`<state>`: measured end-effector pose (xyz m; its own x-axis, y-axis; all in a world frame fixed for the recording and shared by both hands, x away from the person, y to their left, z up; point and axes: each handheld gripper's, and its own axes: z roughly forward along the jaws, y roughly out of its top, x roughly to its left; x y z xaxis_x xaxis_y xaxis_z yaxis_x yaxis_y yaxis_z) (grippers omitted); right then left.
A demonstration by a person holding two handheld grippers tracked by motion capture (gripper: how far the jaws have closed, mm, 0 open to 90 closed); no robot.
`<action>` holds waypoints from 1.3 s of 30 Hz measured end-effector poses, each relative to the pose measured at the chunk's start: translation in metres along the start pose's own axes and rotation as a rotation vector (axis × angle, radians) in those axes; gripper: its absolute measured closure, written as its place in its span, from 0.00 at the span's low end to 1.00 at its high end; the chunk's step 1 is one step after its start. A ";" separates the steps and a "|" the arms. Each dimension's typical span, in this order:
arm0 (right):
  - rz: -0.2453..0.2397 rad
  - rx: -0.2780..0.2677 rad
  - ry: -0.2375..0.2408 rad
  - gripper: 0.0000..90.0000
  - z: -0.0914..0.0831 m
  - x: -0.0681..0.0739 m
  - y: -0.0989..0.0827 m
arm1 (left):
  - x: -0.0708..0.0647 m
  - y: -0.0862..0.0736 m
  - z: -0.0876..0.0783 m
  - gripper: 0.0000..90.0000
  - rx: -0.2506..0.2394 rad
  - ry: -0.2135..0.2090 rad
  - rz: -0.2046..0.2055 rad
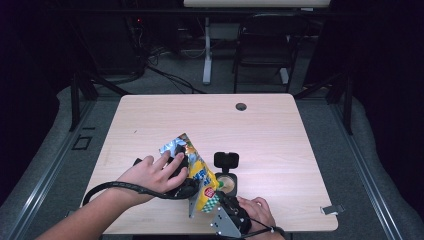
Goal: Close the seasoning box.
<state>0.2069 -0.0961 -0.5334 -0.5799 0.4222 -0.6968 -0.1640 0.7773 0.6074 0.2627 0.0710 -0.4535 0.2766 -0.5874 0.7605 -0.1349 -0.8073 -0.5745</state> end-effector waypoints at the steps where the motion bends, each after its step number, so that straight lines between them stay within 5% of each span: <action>1: -0.001 0.001 -0.001 1.00 0.000 0.000 0.000 | 0.000 0.000 0.000 0.65 0.002 0.000 0.002; 39: -0.015 0.016 0.000 1.00 0.000 0.001 0.001 | 0.000 0.002 -0.002 0.67 -0.002 0.021 0.031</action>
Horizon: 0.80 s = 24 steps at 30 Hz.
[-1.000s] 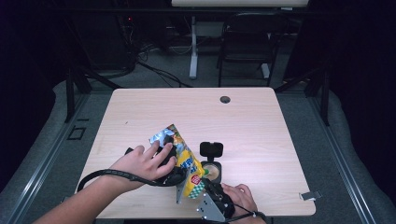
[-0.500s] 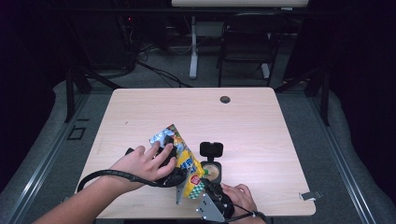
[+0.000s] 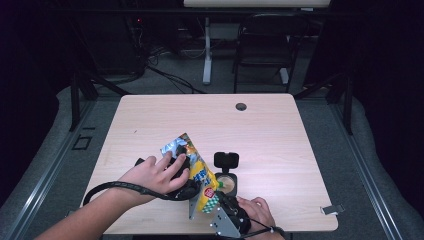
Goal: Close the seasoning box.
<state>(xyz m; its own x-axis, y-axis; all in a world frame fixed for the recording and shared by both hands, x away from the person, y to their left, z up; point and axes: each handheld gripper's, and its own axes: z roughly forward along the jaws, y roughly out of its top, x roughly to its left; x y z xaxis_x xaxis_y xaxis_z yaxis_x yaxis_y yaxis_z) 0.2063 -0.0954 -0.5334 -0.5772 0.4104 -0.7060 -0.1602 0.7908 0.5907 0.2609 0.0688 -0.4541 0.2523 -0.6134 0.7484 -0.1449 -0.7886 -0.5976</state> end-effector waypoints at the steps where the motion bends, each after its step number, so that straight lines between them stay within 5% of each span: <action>1: 0.000 0.000 -0.001 1.00 0.000 0.000 0.000 | 0.000 0.000 0.000 0.67 0.000 0.000 0.000; 24: 0.002 0.000 -0.007 1.00 -0.001 -0.001 0.000 | 0.003 0.001 0.000 0.68 -0.001 0.002 0.008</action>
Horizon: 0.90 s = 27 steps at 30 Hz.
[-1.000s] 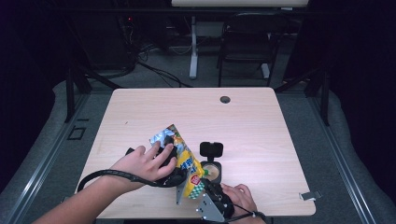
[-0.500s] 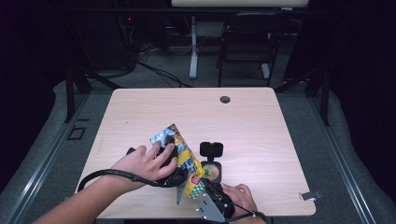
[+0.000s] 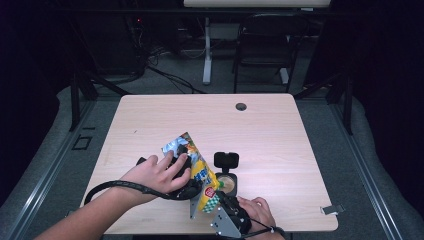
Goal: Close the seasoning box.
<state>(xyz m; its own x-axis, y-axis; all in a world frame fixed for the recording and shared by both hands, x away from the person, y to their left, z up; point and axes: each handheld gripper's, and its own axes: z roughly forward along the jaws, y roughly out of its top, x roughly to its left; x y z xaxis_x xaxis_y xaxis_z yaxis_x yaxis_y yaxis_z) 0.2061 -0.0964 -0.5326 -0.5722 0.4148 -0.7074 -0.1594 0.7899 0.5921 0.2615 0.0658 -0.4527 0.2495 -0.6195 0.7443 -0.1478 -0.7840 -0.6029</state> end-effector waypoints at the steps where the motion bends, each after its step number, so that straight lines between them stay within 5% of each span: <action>1: 0.006 -0.008 0.000 1.00 0.001 0.000 0.000 | 0.000 0.000 0.000 0.68 0.000 0.000 0.001; 27: -0.002 0.006 0.001 1.00 0.001 0.000 0.001 | 0.003 0.001 -0.001 0.72 0.006 -0.007 0.022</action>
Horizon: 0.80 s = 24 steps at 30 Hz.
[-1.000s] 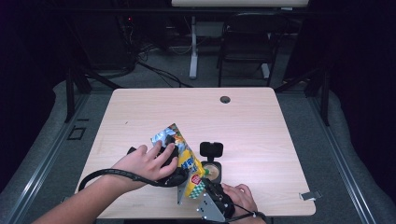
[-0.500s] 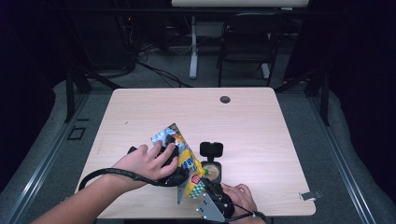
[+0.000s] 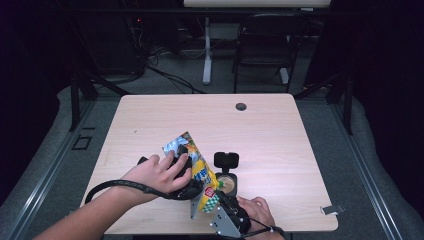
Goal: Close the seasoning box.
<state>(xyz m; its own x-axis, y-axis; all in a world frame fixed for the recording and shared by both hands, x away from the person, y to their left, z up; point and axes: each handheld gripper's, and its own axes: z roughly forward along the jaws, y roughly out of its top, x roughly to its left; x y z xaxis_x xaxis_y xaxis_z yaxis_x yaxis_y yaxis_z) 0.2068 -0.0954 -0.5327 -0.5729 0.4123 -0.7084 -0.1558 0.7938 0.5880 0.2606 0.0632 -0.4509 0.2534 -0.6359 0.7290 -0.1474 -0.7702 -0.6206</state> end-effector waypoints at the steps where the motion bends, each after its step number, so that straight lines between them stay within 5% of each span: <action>1: 0.002 -0.002 0.000 1.00 0.000 0.000 0.000 | 0.000 0.000 0.000 0.72 0.000 -0.001 0.000; 24: 0.010 -0.008 -0.002 1.00 0.000 -0.002 0.001 | 0.007 0.000 -0.001 0.73 0.004 0.005 0.016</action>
<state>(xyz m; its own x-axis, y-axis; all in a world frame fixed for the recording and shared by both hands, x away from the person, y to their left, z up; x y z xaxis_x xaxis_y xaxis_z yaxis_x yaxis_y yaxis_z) 0.2078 -0.0960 -0.5304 -0.5728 0.4208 -0.7035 -0.1566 0.7862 0.5978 0.2610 0.0591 -0.4454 0.2466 -0.6481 0.7205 -0.1474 -0.7599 -0.6331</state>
